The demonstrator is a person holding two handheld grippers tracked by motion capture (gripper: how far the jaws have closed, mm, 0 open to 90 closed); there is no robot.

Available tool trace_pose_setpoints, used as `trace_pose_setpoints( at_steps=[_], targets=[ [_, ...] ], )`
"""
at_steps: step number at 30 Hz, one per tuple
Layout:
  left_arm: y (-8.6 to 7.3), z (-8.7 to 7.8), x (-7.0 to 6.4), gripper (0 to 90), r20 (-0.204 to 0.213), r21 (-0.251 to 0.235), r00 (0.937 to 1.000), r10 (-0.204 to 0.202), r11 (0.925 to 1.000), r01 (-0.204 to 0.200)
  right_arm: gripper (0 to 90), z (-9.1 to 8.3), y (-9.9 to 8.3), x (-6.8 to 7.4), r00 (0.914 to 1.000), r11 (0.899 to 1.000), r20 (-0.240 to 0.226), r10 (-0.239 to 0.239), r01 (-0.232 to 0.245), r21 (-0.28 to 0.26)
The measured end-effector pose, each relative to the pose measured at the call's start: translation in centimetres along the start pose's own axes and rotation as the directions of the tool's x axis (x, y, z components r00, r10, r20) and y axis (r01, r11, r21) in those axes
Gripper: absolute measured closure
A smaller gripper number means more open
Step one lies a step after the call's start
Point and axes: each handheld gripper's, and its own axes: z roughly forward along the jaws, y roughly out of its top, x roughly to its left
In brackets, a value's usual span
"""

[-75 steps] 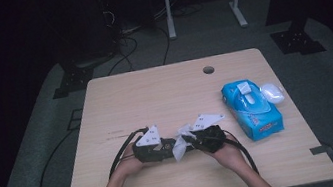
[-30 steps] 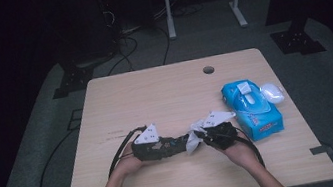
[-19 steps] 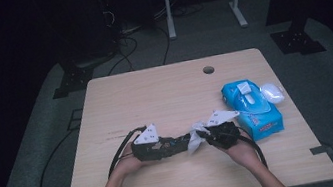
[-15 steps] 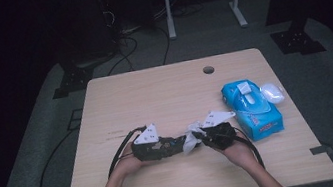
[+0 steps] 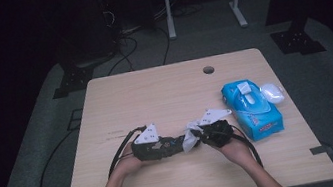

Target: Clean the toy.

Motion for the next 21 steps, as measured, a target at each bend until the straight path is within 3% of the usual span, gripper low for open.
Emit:
trace_pose_setpoints(
  at_steps=[6, 11, 14, 21],
  targets=[
    [0.1, 0.1, 0.0, 64.5, 0.004, 0.002, 1.0000, 0.004, 1.0000, -0.004, 80.3, -0.8, -0.4, -0.8, 0.9992, 0.999, 0.025, 0.031, -0.032, 0.010],
    [0.2, 0.2, -0.1, 64.5, 0.006, 0.001, 1.0000, 0.002, 1.0000, -0.002, 80.3, -0.2, 0.8, 1.1, 0.9985, 0.999, -0.052, -0.020, 0.019, -0.029],
    [0.1, 0.1, -0.1, 64.5, 0.010, 0.005, 0.9999, -0.004, 1.0000, 0.004, 80.3, 0.7, 1.2, 1.9, 0.9969, 0.999, -0.057, -0.054, 0.054, -0.003],
    [0.2, 0.2, -0.2, 64.6, 0.010, 0.009, 0.9999, 0.007, 0.9999, -0.007, 80.3, -0.3, 0.0, 0.0, 0.9998, 1.000, -0.010, -0.014, 0.015, 0.018]
  ],
)
